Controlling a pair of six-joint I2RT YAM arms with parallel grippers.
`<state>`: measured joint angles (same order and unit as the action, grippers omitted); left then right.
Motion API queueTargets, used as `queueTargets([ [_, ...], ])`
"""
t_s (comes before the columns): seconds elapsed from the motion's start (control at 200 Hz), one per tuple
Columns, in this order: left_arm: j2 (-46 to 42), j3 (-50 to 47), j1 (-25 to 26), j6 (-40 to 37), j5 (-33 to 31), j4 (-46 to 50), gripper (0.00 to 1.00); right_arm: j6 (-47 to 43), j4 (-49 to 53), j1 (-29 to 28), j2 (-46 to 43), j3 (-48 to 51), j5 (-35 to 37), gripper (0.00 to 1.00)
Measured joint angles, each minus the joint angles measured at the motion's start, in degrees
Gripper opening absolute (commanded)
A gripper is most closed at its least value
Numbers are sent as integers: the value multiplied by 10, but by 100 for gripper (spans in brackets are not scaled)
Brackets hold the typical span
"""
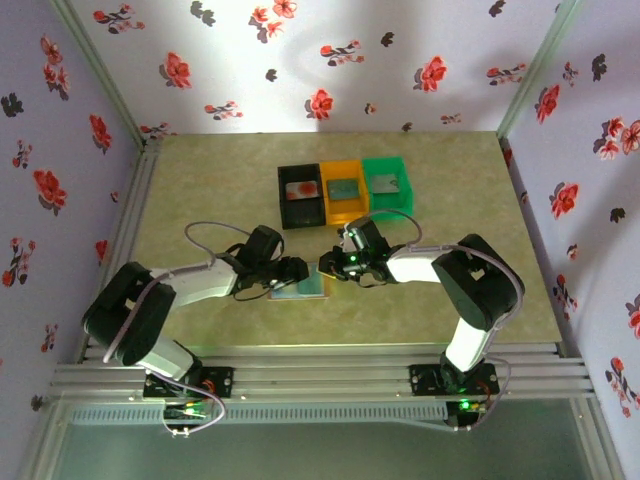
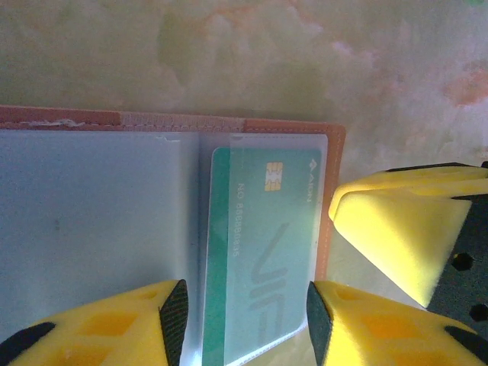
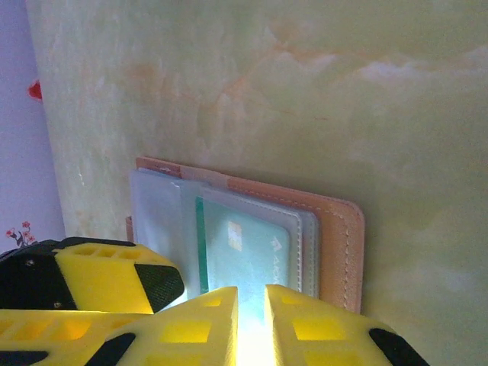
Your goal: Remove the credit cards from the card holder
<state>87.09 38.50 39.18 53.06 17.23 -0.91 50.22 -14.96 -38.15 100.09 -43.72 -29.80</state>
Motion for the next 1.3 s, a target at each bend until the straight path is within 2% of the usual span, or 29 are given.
queueTargets([
  [0.7,28,0,1,-3,0,-16,37,0,-7,0,9,7,0,15],
  [1.3,30,-9,3,-5,0,-33,24,15,-37,0,18,16,0,14],
])
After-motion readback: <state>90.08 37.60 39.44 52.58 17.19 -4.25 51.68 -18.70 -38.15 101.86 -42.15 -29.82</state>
